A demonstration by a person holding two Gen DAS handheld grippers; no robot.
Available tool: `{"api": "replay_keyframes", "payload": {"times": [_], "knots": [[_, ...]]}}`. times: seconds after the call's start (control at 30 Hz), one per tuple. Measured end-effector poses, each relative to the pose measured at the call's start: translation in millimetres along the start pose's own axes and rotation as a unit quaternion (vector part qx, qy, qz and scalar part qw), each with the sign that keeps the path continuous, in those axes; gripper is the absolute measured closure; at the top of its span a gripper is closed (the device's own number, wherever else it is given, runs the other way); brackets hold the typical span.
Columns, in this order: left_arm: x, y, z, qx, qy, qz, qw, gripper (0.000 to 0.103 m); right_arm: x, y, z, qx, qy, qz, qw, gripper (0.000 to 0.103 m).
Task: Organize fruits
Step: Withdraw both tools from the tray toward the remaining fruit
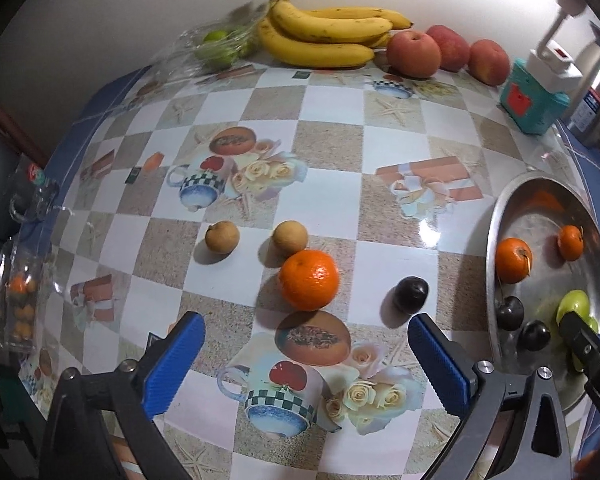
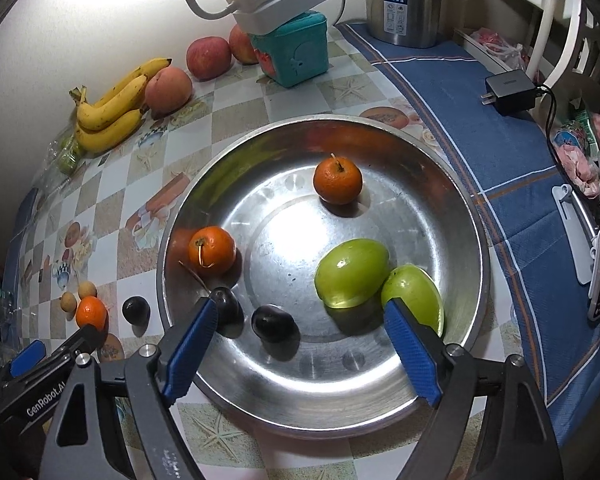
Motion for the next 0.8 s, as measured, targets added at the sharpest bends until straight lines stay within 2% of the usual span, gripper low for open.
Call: {"api": "replay_keyframes", "payload": {"times": [0.13, 0.8], "knots": [[1.6, 6.0, 0.3, -0.012, 0.001, 0.002, 0.9999, 0.000, 1.5, 2.0, -0.5, -0.005, 0.002, -0.001, 1.000, 0.008], [-1.4, 11.6, 4.6, -0.026, -0.013, -0.003, 0.9996, 0.000, -2.2, 4.8, 1.5, -0.016, -0.010, -0.001, 1.000, 0.008]]}}
Point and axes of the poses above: each gripper's, at about its wrist camera, not at the fingertips, and x roughly the way its jaws point, y to its left, z to its top, the point moved 8 cm from there along x, roughly the way its jaws point
